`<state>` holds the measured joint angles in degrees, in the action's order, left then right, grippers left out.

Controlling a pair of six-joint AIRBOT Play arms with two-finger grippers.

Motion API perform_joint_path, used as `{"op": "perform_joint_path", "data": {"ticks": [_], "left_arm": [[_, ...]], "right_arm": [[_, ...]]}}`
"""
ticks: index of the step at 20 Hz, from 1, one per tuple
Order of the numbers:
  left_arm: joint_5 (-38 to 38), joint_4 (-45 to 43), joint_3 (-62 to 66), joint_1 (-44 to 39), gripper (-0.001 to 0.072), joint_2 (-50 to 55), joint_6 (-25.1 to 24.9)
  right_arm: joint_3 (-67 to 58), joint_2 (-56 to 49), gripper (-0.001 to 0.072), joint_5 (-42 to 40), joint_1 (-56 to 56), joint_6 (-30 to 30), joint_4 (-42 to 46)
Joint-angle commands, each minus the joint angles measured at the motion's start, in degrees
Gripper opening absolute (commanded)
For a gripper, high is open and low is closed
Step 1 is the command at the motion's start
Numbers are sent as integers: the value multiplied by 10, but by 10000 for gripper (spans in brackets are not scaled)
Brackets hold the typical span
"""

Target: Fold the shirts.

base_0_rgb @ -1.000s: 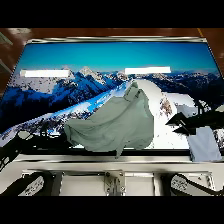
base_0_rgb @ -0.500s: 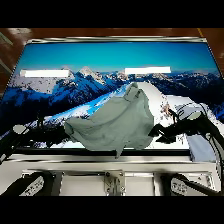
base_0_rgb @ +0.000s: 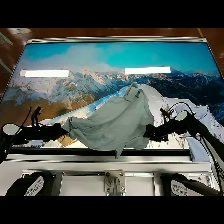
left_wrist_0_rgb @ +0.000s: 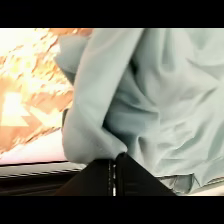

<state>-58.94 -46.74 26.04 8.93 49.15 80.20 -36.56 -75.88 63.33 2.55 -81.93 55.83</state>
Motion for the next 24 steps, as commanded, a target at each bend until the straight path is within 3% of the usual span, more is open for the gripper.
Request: {"op": "perform_joint_path", "data": {"ticks": [1,2,6,9,12,15,20,24], "left_arm": [[-3,0,14,0,44,-25,-3],[-3,0,18,0,44,-29,-3],[-9,-43,88,0,42,-66,-2],[-29,-122,255,0,43,-108,0],[-19,-159,492,0,43,-126,0],[5,-165,681,0,43,-127,11],[-6,-226,812,0,43,-142,67],[-133,-258,811,0,44,-152,67]], "right_arm": [[0,0,131,-18,-13,-18,-1],[-1,0,60,-18,-13,-16,-5],[-59,44,59,3,-12,67,-53],[-212,143,59,12,-12,134,-58],[-425,247,59,-53,-12,139,-3],[-593,318,59,-123,-12,82,86],[-678,385,59,-92,-12,-29,198],[-678,400,59,-9,-12,-53,252]]}}
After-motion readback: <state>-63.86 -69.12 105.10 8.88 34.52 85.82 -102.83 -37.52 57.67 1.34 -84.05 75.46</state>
